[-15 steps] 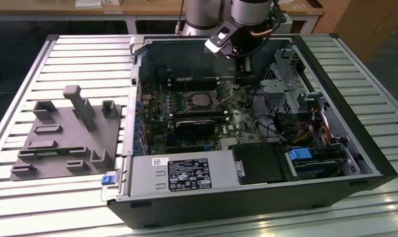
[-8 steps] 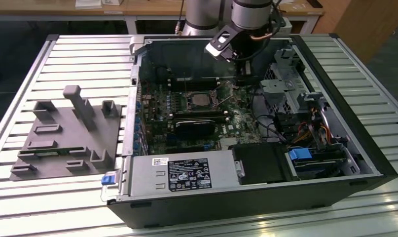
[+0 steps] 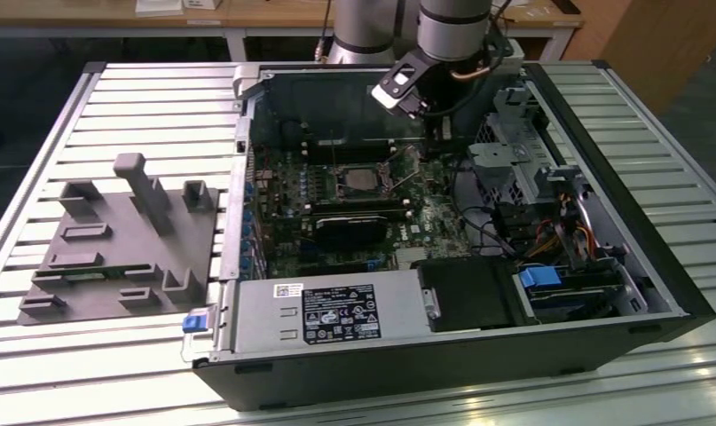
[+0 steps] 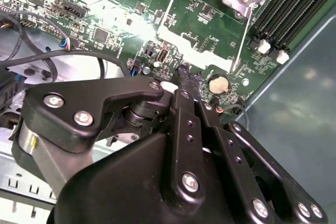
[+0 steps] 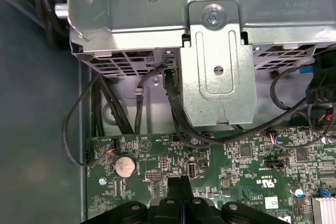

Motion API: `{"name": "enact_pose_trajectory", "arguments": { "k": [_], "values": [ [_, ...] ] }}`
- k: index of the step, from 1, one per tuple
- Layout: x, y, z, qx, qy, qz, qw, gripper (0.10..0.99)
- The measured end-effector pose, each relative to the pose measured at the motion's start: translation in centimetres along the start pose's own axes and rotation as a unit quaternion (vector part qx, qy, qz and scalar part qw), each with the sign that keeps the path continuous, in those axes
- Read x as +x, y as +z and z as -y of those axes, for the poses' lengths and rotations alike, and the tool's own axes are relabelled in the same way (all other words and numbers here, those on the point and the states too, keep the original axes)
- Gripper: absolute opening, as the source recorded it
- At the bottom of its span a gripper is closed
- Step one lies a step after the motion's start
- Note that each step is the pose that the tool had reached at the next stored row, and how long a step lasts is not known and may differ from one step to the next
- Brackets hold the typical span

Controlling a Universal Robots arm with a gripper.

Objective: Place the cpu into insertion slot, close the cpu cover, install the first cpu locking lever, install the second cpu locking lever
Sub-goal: 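Close the cpu cover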

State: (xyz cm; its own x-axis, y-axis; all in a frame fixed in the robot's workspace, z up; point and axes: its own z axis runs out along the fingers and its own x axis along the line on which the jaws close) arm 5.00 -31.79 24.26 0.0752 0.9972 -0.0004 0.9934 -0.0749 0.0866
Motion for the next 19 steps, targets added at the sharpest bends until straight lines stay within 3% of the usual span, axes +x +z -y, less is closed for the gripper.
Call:
{"name": "enact_pose_trajectory", "arguments": {
  "k": [3,6,8,9,14,19],
  "values": [
    [0.00,0.47,0.03,-0.0001,0.000,0.0010,1.0000,0.106],
    [0.00,0.49,0.03,-0.0001,0.000,0.0009,1.0000,0.106],
    [0.00,0.50,0.03,0.0030,0.000,0.0011,1.0000,0.106],
    [0.00,0.52,0.02,0.0079,0.000,0.0014,1.0000,0.106],
    [0.01,0.58,-0.09,0.0458,-0.001,0.0049,0.9989,0.106],
    [0.01,0.58,-0.09,0.0493,-0.001,0.0052,0.9988,0.106]
  ]
}}
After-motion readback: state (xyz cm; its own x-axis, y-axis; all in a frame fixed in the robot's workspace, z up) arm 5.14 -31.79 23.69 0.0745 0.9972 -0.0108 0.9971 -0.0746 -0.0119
